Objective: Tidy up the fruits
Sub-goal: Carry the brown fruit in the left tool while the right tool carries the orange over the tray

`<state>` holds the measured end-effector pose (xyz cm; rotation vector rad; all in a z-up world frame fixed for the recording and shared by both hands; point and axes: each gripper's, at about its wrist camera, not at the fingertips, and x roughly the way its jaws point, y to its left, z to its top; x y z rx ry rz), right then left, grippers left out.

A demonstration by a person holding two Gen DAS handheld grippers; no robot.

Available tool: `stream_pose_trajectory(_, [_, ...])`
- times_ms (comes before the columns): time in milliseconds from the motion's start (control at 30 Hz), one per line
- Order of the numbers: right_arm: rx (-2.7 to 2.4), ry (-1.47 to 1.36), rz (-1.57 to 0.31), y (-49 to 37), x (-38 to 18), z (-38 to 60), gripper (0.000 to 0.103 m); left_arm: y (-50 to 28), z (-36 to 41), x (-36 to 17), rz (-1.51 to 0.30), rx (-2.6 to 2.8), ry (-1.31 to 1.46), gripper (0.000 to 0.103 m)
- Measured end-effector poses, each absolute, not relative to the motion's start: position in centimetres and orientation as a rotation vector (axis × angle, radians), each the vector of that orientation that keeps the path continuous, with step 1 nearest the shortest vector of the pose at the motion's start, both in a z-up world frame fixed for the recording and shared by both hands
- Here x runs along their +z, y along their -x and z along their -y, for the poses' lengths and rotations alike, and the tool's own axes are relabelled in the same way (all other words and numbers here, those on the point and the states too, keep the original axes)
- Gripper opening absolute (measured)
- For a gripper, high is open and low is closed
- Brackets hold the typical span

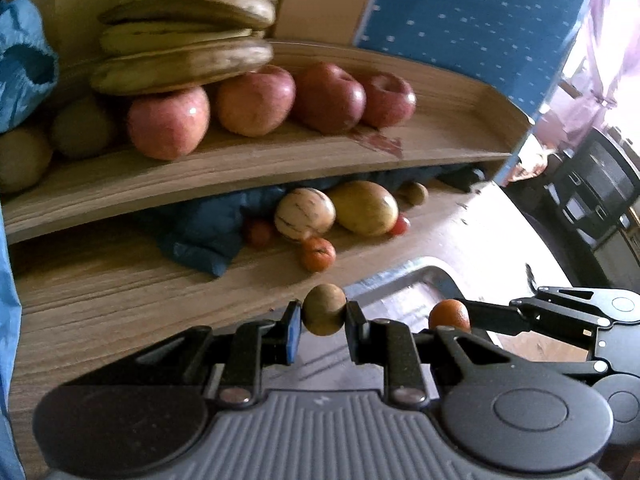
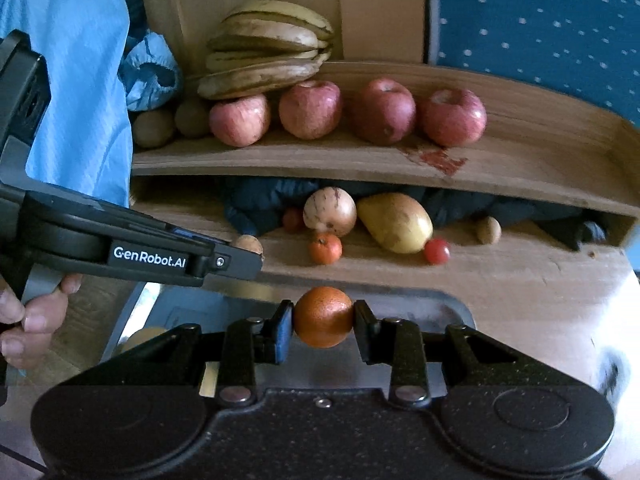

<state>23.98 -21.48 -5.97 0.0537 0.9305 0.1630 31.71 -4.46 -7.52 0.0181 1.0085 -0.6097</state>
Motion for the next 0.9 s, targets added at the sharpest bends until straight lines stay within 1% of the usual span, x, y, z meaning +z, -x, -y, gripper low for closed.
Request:
stream_pose_trajectory(433, [0.065, -0.098, -0.931, -19.0, -5.7, 19.9, 0.034, -28.3, 4.9, -7.4, -0.998, -0.775, -0.095, 0.026])
stream_pose_trajectory(900, [0.049, -0.091, -0.961, -16.5, -5.9, 19.8, 0.034, -26.9, 5.2, -7.7, -1.018, -0.84, -0.18, 0.026])
